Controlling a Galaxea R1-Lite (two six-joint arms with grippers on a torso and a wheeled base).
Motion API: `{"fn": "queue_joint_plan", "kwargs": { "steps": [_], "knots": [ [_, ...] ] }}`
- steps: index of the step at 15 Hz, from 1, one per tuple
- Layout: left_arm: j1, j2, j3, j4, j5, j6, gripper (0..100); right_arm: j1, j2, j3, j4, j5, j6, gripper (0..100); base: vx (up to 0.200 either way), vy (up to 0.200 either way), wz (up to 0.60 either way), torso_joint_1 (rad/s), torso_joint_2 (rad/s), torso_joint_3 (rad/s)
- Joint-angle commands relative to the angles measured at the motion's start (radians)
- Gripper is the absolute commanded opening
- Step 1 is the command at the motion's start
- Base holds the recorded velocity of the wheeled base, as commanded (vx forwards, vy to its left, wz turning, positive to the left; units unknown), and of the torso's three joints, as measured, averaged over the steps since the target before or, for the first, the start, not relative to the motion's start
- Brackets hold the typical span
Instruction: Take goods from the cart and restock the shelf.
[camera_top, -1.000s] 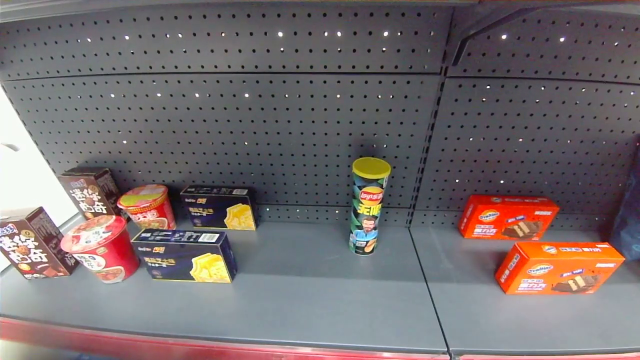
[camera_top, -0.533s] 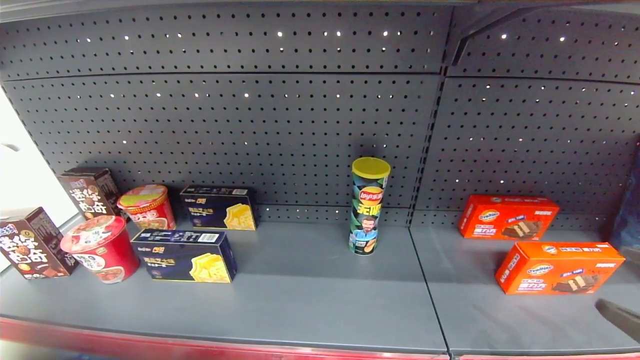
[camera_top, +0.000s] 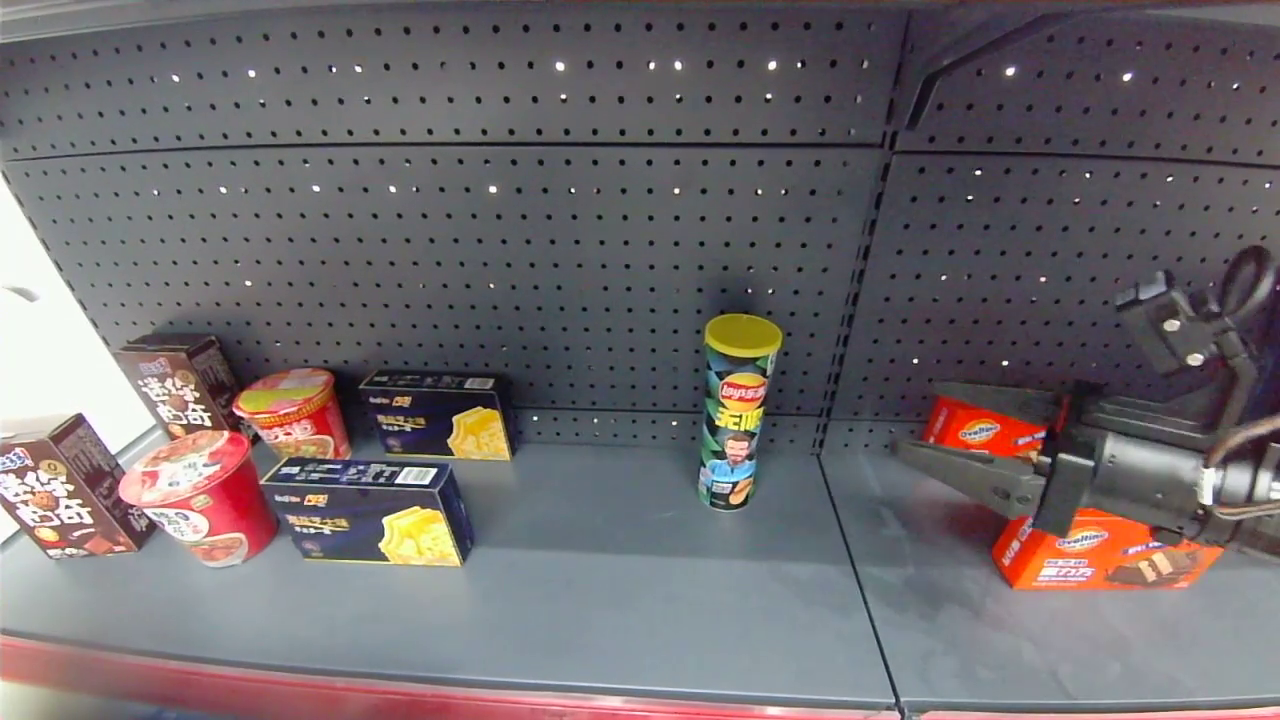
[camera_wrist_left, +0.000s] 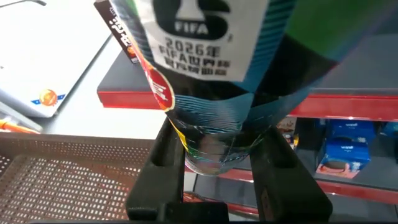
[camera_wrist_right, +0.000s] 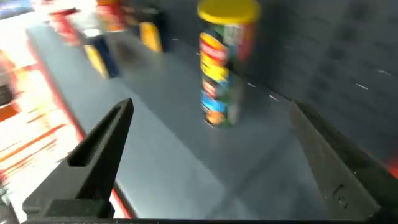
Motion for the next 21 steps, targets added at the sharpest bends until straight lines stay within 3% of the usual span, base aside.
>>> {"fn": "queue_joint_plan", "kwargs": {
  "steps": [1,5,9,11,21],
  "knots": [
    [0.000,0.004,0.002,0.001,0.001,0.001,0,-0.061,0.199,-0.119,-0.020,0.137,-0.015,100,0.000,0.000,0.00,0.000,0.00,0.000],
    [0.000,0.004,0.014,0.000,-0.014,-0.001,0,-0.063,0.356,-0.234,-0.041,0.211,-0.056,100,0.000,0.000,0.00,0.000,0.00,0.000],
    [-0.001,0.004,0.029,0.000,-0.016,-0.002,0,-0.030,0.462,-0.317,-0.049,0.215,-0.081,100,0.000,0.000,0.00,0.000,0.00,0.000],
    [0.000,0.003,0.034,0.001,-0.022,-0.027,0,-0.007,0.500,-0.343,-0.052,0.215,-0.081,100,0.000,0.000,0.00,0.000,0.00,0.000],
    [0.000,0.004,0.034,0.001,-0.024,-0.028,0,0.019,0.724,-0.502,-0.086,0.215,-0.076,100,0.000,0.000,0.00,0.000,0.00,0.000]
  ]
}}
